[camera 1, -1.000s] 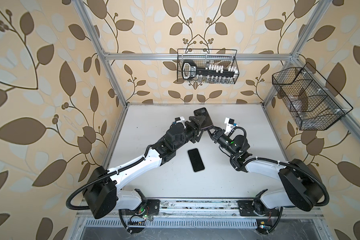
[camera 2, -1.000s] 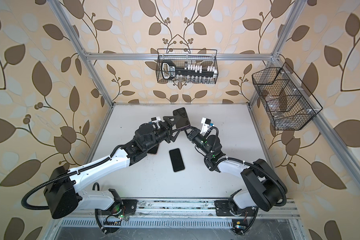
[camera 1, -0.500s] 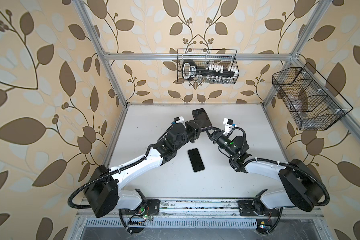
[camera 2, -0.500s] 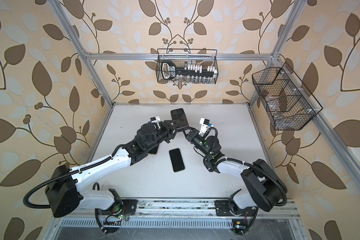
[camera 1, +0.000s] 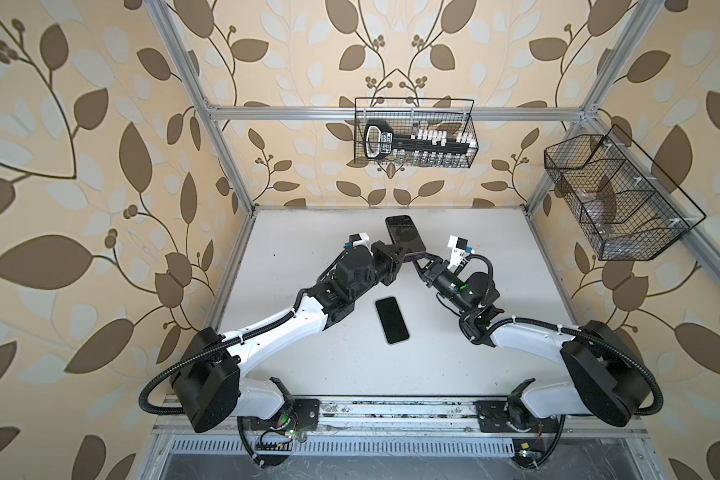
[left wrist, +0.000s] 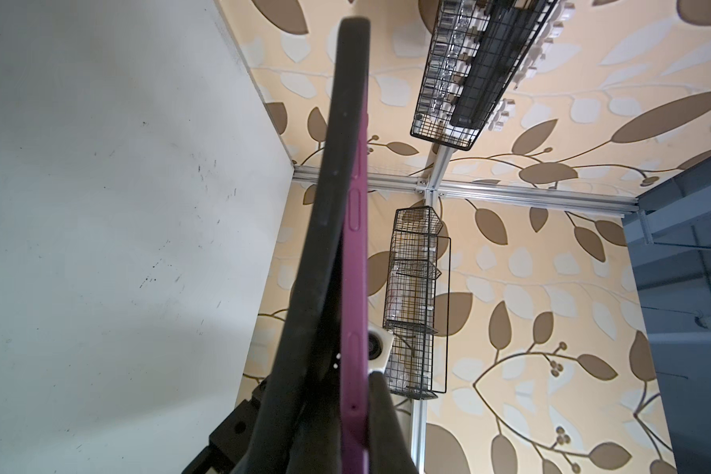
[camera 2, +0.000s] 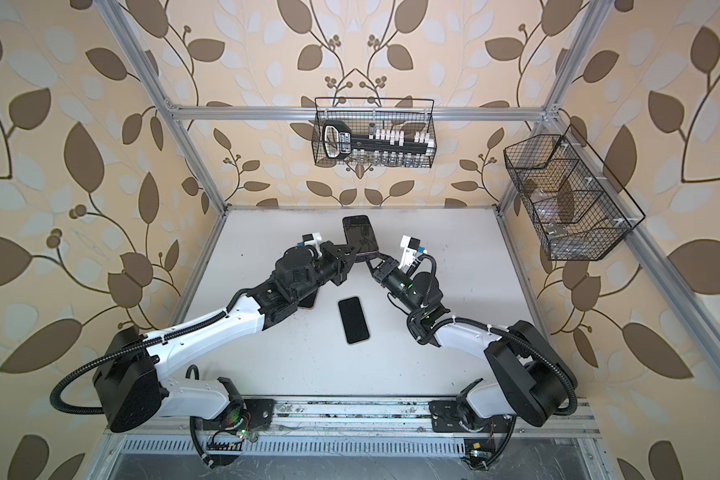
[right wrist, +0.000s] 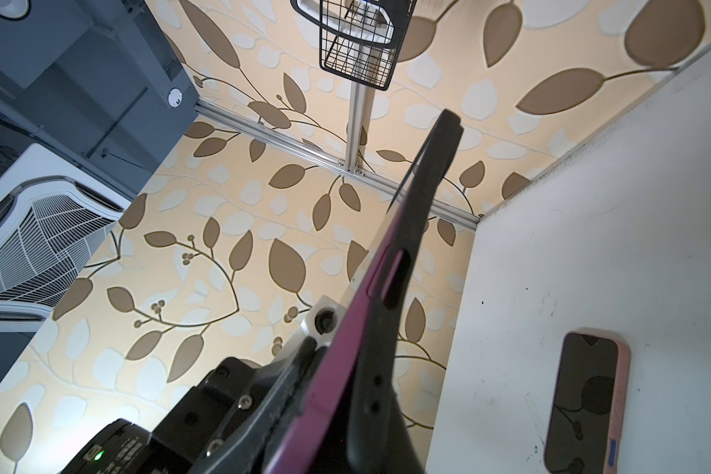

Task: Take the phone out of the phone case
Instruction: 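Pull the right gripper away from the left gripper, sliding the black case off the phone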

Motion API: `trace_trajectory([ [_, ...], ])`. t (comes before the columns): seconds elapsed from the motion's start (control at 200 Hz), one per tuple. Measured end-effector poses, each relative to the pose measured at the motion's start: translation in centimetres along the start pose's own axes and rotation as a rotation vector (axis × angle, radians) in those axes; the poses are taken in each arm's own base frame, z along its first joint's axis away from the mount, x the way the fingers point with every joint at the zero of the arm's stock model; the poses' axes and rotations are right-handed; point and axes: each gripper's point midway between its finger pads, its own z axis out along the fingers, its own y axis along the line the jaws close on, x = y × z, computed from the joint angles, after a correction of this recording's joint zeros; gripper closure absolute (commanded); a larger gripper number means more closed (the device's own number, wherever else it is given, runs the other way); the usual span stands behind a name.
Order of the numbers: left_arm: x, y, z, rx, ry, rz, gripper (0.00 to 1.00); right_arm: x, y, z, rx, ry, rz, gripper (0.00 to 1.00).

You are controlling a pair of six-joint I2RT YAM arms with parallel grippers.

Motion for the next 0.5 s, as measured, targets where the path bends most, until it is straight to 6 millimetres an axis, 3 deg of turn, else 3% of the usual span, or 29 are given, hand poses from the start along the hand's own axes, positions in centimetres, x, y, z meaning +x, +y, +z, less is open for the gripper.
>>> trace_trajectory([
  [0.32, 0.1, -0.2, 0.5, 0.025, 0.009, -0.016, 1.00, -0.3, -0.6, -0.2, 0.020, -0.021, -0.016, 1.00],
  [0.5, 0.4, -0.2, 1.2, 0.046, 0.030, -0.052, 1.00, -0.8, -2.6, -0.1, 0.059, -0.036, -0.026, 1.00],
])
